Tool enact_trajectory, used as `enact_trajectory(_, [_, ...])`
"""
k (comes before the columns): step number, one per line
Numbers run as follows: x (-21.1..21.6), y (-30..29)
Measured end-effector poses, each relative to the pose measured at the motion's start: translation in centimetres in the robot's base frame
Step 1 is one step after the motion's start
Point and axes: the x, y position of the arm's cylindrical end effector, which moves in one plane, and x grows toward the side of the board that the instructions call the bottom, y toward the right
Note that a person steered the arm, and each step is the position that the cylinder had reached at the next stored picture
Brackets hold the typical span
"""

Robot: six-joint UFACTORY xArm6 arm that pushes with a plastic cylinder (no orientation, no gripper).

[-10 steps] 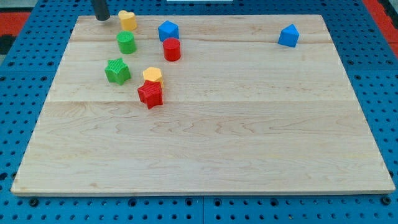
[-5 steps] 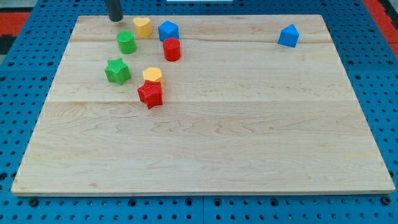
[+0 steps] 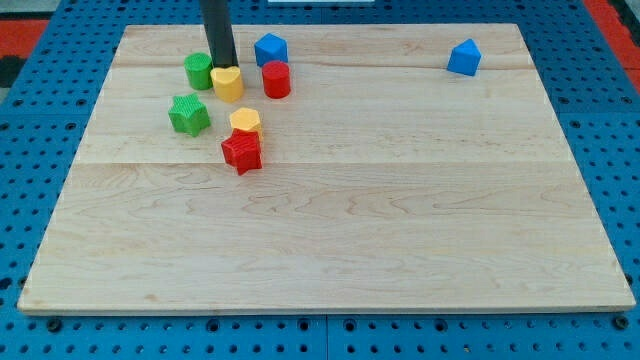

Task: Slide the yellow heart to the top of the yellow hexagon

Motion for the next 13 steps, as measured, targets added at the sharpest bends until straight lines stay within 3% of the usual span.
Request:
enact_trajectory(2, [1.5,-6.4])
enact_trajectory(4, [2.4,-1.5])
enact_trajectory(13, [5.9,0.3])
